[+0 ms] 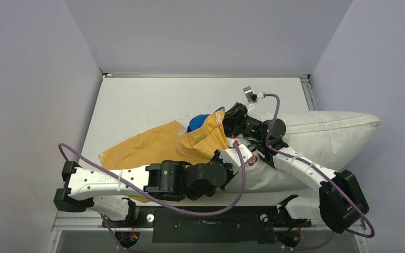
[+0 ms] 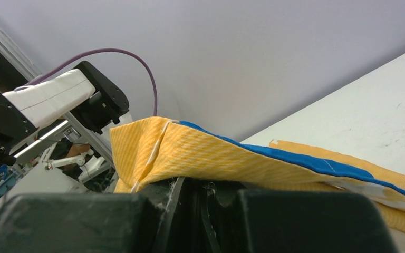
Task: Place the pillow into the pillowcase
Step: Stuff the pillow into the pillowcase.
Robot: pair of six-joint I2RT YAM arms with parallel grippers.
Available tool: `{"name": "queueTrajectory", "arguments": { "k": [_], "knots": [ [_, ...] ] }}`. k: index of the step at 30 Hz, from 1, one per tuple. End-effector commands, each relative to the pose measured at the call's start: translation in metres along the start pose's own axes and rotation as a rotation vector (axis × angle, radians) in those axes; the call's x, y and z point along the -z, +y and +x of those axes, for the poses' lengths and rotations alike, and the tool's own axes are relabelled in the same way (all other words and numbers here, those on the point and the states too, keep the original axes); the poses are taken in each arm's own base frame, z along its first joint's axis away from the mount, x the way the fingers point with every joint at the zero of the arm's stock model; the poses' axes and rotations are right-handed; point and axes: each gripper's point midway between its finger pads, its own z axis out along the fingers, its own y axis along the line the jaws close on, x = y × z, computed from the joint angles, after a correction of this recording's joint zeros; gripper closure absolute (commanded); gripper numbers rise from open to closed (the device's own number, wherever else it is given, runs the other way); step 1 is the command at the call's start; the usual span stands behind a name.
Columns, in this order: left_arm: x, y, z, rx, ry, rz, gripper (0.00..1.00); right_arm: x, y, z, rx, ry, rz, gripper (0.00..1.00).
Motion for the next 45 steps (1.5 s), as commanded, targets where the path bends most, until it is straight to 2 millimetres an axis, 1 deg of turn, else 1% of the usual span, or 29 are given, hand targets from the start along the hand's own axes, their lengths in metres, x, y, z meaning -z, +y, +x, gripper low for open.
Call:
{"name": "queueTrajectory", "arguments": {
  "k": [1,2,3,4,5,6,8,12,15,17,21,25,29,31,32,33,34,36,38,39,40,41,43,44,45],
  "knots": [
    [0.017,-0.03,-0.037,0.07,-0.098,0.116,0.98,0.0,-0.008,-0.018,0.031,-0.09,0.052,0.95],
    [0.021,-0.024,-0.039,0.08,-0.108,0.097,0.8,0.0,-0.007,-0.018,0.032,-0.087,0.05,0.95],
    [0.025,-0.017,-0.043,0.092,-0.123,0.076,0.59,0.001,-0.007,-0.017,0.034,-0.084,0.048,0.95],
    [0.031,-0.01,-0.048,0.11,-0.14,0.06,0.46,0.001,-0.006,-0.016,0.037,-0.08,0.047,0.95],
    [0.037,-0.001,-0.054,0.129,-0.162,0.04,0.37,0.002,-0.005,-0.016,0.041,-0.077,0.045,0.95],
    [0.045,0.008,-0.062,0.158,-0.193,0.023,0.31,0.002,-0.004,-0.016,0.044,-0.074,0.045,0.95],
    [0.059,0.028,-0.075,0.211,-0.247,-0.007,0.24,0.005,-0.002,-0.014,0.049,-0.065,0.048,0.95],
    [0.079,0.077,-0.093,0.33,-0.313,-0.1,0.23,0.01,0.003,-0.007,0.06,-0.042,0.051,0.95],
    [0.084,0.113,-0.102,0.399,-0.328,-0.177,0.24,0.014,0.003,0.0,0.068,-0.018,0.065,0.95],
    [0.083,0.131,-0.106,0.425,-0.319,-0.22,0.22,0.016,0.002,0.005,0.074,-0.004,0.076,0.95],
    [0.063,0.148,-0.111,0.444,-0.24,-0.213,0.2,0.017,0.003,0.011,0.089,0.018,0.09,0.95],
    [0.039,0.15,-0.114,0.431,-0.157,-0.173,0.18,0.016,0.003,0.015,0.113,0.041,0.115,0.95],
    [0.01,0.146,-0.099,0.391,-0.042,-0.137,0.17,0.016,0.004,0.015,0.141,0.052,0.134,0.95],
    [-0.003,0.14,-0.09,0.375,0.002,-0.107,0.18,0.016,0.006,0.012,0.152,0.054,0.14,0.95],
    [-0.007,0.138,-0.088,0.371,0.011,-0.094,0.21,0.016,0.006,0.012,0.155,0.056,0.145,0.95],
    [-0.011,0.136,-0.088,0.367,0.008,-0.08,0.27,0.016,0.006,0.011,0.157,0.057,0.149,0.95],
    [-0.012,0.135,-0.091,0.367,-0.005,-0.069,0.38,0.016,0.007,0.01,0.159,0.056,0.148,0.95],
    [-0.012,0.134,-0.102,0.369,-0.055,-0.051,0.66,0.016,0.008,0.01,0.159,0.055,0.146,0.95],
    [-0.008,0.132,-0.117,0.374,-0.125,-0.025,0.88,0.017,0.012,0.009,0.161,0.053,0.133,0.95],
    [-0.006,0.13,-0.124,0.377,-0.159,-0.005,0.97,0.017,0.015,0.009,0.162,0.047,0.125,0.95],
    [-0.005,0.126,-0.132,0.378,-0.186,0.019,1.0,0.018,0.017,0.008,0.161,0.039,0.116,0.95],
    [-0.005,0.122,-0.139,0.379,-0.213,0.048,1.0,0.018,0.02,0.007,0.159,0.03,0.103,0.95],
    [-0.006,0.107,-0.153,0.384,-0.247,0.137,1.0,0.018,0.029,0.006,0.154,0.005,0.065,0.95],
    [-0.011,0.101,-0.159,0.386,-0.255,0.164,1.0,0.019,0.033,0.004,0.153,-0.008,0.043,0.95],
    [-0.012,0.091,-0.166,0.386,-0.263,0.221,1.0,0.019,0.037,0.004,0.15,-0.019,0.022,0.95]
  ]
}}
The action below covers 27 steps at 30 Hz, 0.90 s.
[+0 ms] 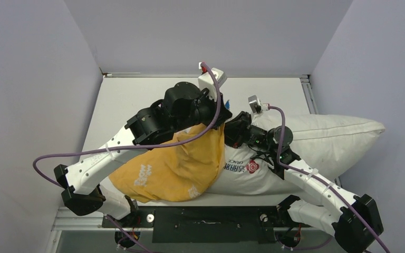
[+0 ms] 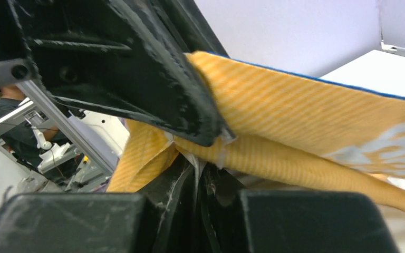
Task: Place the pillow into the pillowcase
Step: Stuff the pillow into the pillowcase.
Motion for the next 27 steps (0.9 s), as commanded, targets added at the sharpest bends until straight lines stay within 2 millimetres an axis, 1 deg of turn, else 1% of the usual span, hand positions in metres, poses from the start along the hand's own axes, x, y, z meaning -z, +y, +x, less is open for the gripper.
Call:
{"name": "queueTrajectory", "arguments": {
  "k": [1,4,6,8,9,10,11,13,14,15,16,17,18,19,20,22,24,25,26,27],
  "knots": [
    [0.007,-0.062,-0.055,0.027,-0.156,0.283,1.0,0.006,0.02,-0.011,0.012,-0.079,-0.082,0.95],
    [0.004,-0.092,-0.065,0.039,-0.157,0.404,1.0,0.008,0.029,-0.013,0.004,-0.11,-0.125,0.95],
    [0.004,-0.116,-0.07,0.046,-0.148,0.483,1.0,0.009,0.031,-0.013,0.007,-0.126,-0.135,0.95],
    [0.005,-0.138,-0.072,0.037,-0.144,0.532,1.0,0.01,0.027,-0.012,0.011,-0.144,-0.117,0.95],
    [0.006,-0.149,-0.069,0.022,-0.133,0.542,1.0,0.01,0.023,-0.013,0.01,-0.156,-0.1,0.95],
    [0.004,-0.153,-0.067,0.008,-0.129,0.529,1.0,0.01,0.019,-0.013,0.006,-0.167,-0.083,0.95],
    [-0.001,-0.153,-0.061,-0.004,-0.112,0.504,1.0,0.01,0.015,-0.014,0.001,-0.177,-0.072,0.95],
    [-0.01,-0.138,-0.051,-0.03,-0.079,0.411,1.0,0.006,0.006,-0.012,-0.018,-0.179,-0.053,0.95],
    [-0.015,-0.124,-0.045,-0.035,-0.061,0.337,1.0,0.004,0.002,-0.012,-0.026,-0.177,-0.043,0.95],
    [-0.019,-0.102,-0.042,-0.044,-0.057,0.22,0.9,0.002,-0.003,-0.012,-0.035,-0.176,-0.029,0.95],
    [-0.018,-0.084,-0.04,-0.052,-0.057,0.129,0.71,0.0,-0.008,-0.013,-0.042,-0.177,-0.013,0.95],
    [-0.017,-0.065,-0.033,-0.061,-0.044,0.04,0.5,-0.001,-0.014,-0.014,-0.048,-0.176,0.002,0.95],
    [-0.009,-0.048,-0.033,-0.065,-0.055,-0.038,0.36,-0.003,-0.02,-0.014,-0.053,-0.172,0.021,0.95],
    [-0.001,-0.034,-0.031,-0.064,-0.062,-0.097,0.29,-0.005,-0.025,-0.014,-0.053,-0.166,0.034,0.95],
    [0.009,-0.021,-0.03,-0.063,-0.074,-0.147,0.24,-0.007,-0.031,-0.012,-0.054,-0.158,0.046,0.95],
    [0.029,-0.002,-0.028,-0.05,-0.11,-0.211,0.19,-0.01,-0.039,-0.013,-0.054,-0.151,0.064,0.95],
    [0.05,0.012,-0.027,-0.019,-0.155,-0.239,0.15,-0.014,-0.051,-0.013,-0.057,-0.147,0.089,0.95],
    [0.06,0.017,-0.025,0.008,-0.179,-0.244,0.13,-0.017,-0.061,-0.01,-0.067,-0.135,0.11,0.95],
    [0.069,0.021,-0.022,0.028,-0.195,-0.241,0.12,-0.021,-0.067,-0.012,-0.069,-0.129,0.121,0.94],
    [0.073,0.027,-0.01,0.039,-0.189,-0.242,0.12,-0.024,-0.074,-0.013,-0.073,-0.123,0.134,0.94]
  ]
}}
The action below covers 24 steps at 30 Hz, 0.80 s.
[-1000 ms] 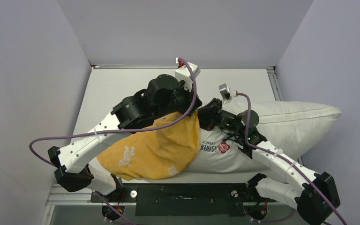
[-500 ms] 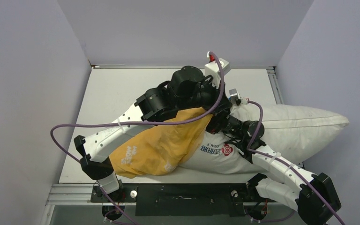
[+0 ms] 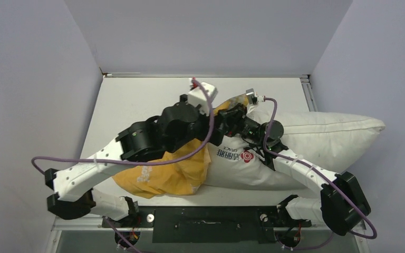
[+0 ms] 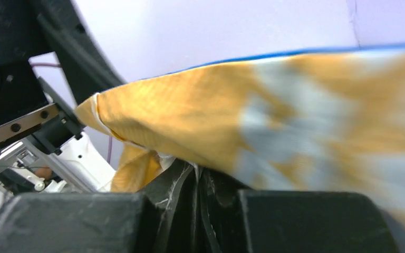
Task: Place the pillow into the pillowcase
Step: Stuff the pillow into the pillowcase.
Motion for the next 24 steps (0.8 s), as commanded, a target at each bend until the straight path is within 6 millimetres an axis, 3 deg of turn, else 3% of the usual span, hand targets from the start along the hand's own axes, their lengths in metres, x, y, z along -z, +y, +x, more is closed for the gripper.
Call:
{"name": "queueTrajectory", "arguments": {
  "k": [1,5,8,13,16,24],
  "knots": [
    [0.055,0.038,-0.021,0.158,-0.187,-0.044,0.12,-0.014,-0.045,-0.007,-0.004,-0.006,0.117,0.93],
    [0.057,0.043,0.014,0.21,-0.164,-0.014,0.12,-0.024,-0.071,-0.005,-0.025,0.019,0.147,0.93],
    [0.06,0.06,0.025,0.208,-0.17,-0.073,0.12,-0.027,-0.074,0.001,-0.055,0.032,0.116,0.93],
    [0.061,0.084,-0.001,0.133,-0.239,-0.165,0.14,-0.021,-0.069,0.008,-0.071,0.035,0.097,0.94],
    [0.055,0.091,-0.019,0.065,-0.252,-0.195,0.1,-0.016,-0.063,0.009,-0.069,0.041,0.097,0.94],
    [0.018,0.077,-0.037,-0.07,-0.213,-0.089,0.08,-0.002,-0.047,0.014,-0.055,0.07,0.108,0.94]
  ]
}}
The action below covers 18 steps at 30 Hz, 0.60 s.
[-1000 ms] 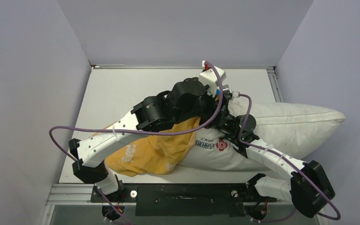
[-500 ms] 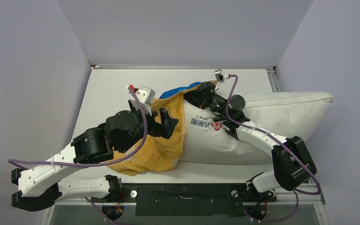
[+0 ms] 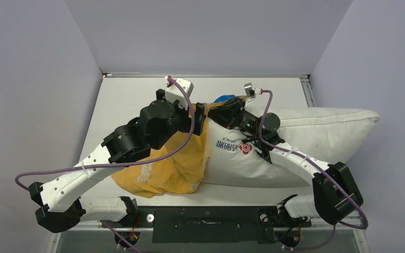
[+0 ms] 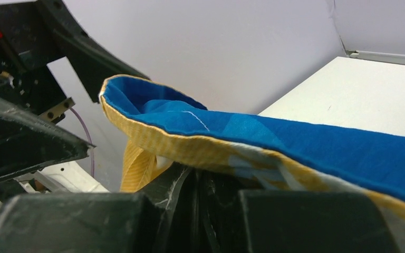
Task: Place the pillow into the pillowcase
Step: Stuff the pillow into the pillowcase.
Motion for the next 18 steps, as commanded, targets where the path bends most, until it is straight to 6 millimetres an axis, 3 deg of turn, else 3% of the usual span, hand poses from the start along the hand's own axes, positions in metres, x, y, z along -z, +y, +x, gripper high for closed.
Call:
{"name": "queueTrajectory", "arguments": {
  "k": [1,3,5,9,13,16,18],
  "knots": [
    [-0.013,-0.024,-0.033,-0.046,-0.072,0.147,0.1,0.014,-0.005,0.022,-0.019,0.062,0.046,0.94],
    [-0.024,-0.032,-0.03,-0.051,-0.056,0.211,0.23,0.016,0.0,0.021,-0.015,0.061,0.041,0.94],
    [-0.035,-0.039,-0.029,-0.041,-0.045,0.273,0.52,0.018,0.005,0.019,-0.007,0.055,0.03,0.94],
    [-0.041,-0.07,-0.037,-0.016,-0.068,0.417,0.99,0.019,0.019,0.011,0.016,0.043,-0.011,0.95],
    [-0.031,-0.106,-0.063,0.054,-0.127,0.588,1.0,0.018,0.03,0.005,0.028,0.031,-0.056,0.95],
    [-0.009,-0.136,-0.095,0.129,-0.211,0.745,1.0,0.018,0.031,0.004,0.03,0.025,-0.06,0.95],
    [0.002,-0.153,-0.106,0.157,-0.23,0.827,1.0,0.019,0.028,0.006,0.027,0.023,-0.051,0.95]
  ]
}}
